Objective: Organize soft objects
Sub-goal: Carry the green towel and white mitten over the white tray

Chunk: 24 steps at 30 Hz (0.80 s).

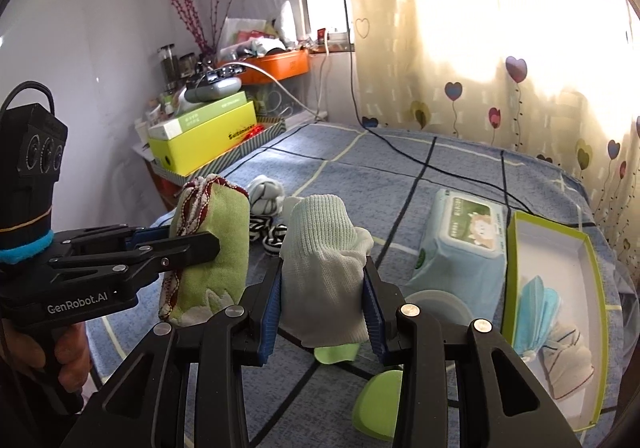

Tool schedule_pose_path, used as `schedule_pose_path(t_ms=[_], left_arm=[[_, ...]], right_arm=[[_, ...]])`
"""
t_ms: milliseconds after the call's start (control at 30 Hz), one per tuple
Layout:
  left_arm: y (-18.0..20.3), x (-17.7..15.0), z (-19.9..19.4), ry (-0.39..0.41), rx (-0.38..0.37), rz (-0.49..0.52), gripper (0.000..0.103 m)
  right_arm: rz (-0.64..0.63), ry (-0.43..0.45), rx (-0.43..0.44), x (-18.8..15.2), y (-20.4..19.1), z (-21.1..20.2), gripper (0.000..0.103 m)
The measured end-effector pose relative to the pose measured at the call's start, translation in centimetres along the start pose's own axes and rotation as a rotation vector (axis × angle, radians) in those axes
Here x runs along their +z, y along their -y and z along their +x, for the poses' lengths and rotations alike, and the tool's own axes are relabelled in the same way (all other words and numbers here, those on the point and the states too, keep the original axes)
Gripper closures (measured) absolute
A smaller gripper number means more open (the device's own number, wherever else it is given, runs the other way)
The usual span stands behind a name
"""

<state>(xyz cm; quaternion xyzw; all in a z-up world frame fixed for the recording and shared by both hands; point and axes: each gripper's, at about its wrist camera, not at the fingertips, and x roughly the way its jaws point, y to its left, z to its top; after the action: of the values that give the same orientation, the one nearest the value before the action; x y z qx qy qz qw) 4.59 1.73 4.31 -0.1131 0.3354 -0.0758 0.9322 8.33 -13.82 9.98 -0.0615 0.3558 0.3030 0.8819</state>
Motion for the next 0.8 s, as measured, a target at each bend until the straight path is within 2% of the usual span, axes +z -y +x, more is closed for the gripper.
schedule_pose_path(t_ms=[800], left_arm=[[7.5, 1.8, 1.5, -0.001, -0.086, 0.145, 0.074]], right_arm=[[0.090, 0.064, -0.114, -1.7, 5.9, -5.1, 0.068]])
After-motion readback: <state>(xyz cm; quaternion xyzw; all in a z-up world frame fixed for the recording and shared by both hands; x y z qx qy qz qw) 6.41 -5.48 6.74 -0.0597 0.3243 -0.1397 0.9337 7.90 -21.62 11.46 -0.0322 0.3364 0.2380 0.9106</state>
